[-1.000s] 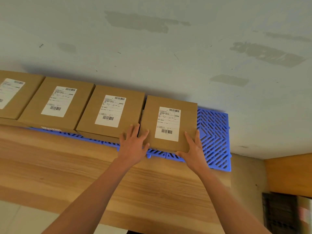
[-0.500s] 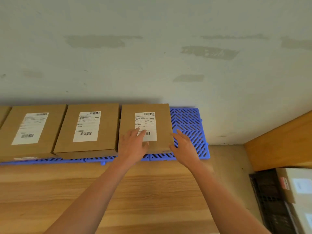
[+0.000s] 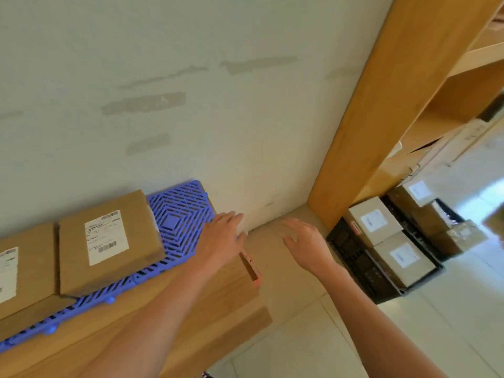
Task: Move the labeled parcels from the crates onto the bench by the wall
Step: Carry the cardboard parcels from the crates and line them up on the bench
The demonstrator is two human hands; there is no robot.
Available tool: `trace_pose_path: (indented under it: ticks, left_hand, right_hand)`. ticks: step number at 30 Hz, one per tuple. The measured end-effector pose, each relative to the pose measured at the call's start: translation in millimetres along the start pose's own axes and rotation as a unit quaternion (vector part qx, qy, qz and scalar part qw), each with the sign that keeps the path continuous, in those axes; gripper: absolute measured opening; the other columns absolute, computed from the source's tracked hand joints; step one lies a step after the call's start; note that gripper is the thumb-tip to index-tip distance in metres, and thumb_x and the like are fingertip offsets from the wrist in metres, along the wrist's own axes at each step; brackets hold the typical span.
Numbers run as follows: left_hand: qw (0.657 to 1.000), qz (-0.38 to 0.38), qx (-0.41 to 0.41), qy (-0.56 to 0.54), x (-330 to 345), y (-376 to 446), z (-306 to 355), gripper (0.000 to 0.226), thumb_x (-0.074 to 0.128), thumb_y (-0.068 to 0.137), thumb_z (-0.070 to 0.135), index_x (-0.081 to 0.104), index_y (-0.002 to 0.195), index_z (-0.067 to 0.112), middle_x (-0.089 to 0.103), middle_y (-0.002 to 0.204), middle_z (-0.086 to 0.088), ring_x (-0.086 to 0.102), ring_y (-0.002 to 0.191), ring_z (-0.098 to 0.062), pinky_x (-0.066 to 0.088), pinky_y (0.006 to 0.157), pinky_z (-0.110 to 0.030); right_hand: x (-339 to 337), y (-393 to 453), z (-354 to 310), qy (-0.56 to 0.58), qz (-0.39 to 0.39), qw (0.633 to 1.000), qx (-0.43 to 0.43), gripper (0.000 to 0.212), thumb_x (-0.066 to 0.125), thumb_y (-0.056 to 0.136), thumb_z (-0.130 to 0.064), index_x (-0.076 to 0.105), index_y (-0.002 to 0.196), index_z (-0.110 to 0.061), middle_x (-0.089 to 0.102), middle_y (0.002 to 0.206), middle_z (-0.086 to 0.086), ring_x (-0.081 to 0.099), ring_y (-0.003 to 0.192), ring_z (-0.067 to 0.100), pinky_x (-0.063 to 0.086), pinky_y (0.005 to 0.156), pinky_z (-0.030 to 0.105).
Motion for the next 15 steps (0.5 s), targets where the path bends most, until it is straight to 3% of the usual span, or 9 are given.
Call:
trace_pose_path:
  ticks: [3,7,13,15]
  left_hand:
    - [0.998,-0.011,0.06,0.006,17,6,93,0.054,0.041,0.105,0.043,0.036,0.155,0.023,0.035,0.161,0.001,0.027,0.148,-0.02,0.033,0.114,-0.044]
    - [0.991,-0.02,0.13,-0.007,42,12,204,0.055,0.043,0.104,0.046,0.037,0.155,0.026,0.039,0.159,0.004,0.029,0.147,-0.017,0.032,0.114,-0.041]
    - [0.975,-0.034,0.221,0.004,70,22,331,0.056,0.044,0.103,0.048,0.037,0.155,0.027,0.043,0.156,0.004,0.036,0.144,-0.016,0.036,0.116,-0.044]
    - [0.969,-0.041,0.243,0.007,78,27,363,0.055,0.045,0.103,0.047,0.038,0.154,0.027,0.043,0.156,0.005,0.037,0.144,-0.015,0.036,0.116,-0.043]
  right_hand:
    - [-47,-45,68,-0.005,0.027,0.999,0.041,0.04,0.058,0.1,-0.022,0.056,0.14,-0.019,0.054,0.146,-0.001,0.048,0.136,0.018,0.037,0.108,0.029]
    - [-103,-102,147,-0.01,0.061,0.993,0.105,0.038,0.056,0.102,-0.028,0.057,0.139,-0.02,0.058,0.14,-0.003,0.053,0.129,0.014,0.038,0.1,0.021]
    - [-168,-162,238,0.025,0.111,0.973,0.199,0.04,0.057,0.099,-0.031,0.056,0.139,-0.026,0.059,0.138,-0.003,0.055,0.127,0.019,0.049,0.103,0.035]
    - [-182,-174,262,0.033,0.119,0.968,0.22,0.038,0.056,0.1,-0.031,0.056,0.138,-0.027,0.059,0.138,-0.004,0.053,0.129,0.019,0.047,0.101,0.032]
Point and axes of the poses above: each hand's wrist, its own y-axis towards the middle knuckle, its own x-axis out of the palm, z = x × y, the point moved 4 cm from there along y, towards the middle knuckle
